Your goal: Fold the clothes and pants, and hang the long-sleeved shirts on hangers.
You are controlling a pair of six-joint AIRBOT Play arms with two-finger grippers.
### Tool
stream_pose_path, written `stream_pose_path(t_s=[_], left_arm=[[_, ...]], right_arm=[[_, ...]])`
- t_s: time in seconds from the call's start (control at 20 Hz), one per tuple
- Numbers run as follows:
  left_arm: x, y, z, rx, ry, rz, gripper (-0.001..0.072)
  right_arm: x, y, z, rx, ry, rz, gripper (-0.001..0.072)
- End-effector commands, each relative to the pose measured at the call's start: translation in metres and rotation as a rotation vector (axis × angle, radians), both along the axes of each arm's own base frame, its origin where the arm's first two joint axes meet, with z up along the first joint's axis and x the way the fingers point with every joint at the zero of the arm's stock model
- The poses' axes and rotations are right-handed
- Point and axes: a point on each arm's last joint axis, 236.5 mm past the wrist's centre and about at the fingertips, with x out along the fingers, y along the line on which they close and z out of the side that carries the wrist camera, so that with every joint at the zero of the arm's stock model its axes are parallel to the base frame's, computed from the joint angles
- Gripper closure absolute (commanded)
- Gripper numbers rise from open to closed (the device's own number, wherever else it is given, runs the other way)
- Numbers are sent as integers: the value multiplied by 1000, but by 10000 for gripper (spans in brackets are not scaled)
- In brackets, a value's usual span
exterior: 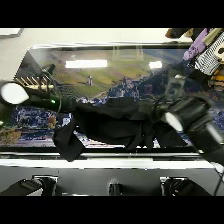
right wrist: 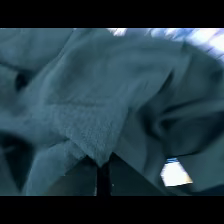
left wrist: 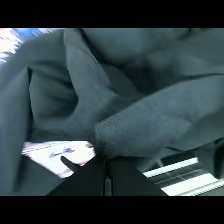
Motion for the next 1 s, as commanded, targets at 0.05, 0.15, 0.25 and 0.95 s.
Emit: stream_pose_path(t_s=[0.05,0.15,0.25,0.95], left_arm=[[13,-17,-40,-89,35,57,644],[24,-2,-34,-105,27,120,169],[33,30,-19,-111,19,188,101],[23,388,-14,125,-150,839,105]], right_arm=[[18,39,-44,179,3,-65,680],[26,46,-42,209,-22,-68,680],[25,46,-43,207,-18,-70,680],[11,48,-46,217,39,-65,680]])
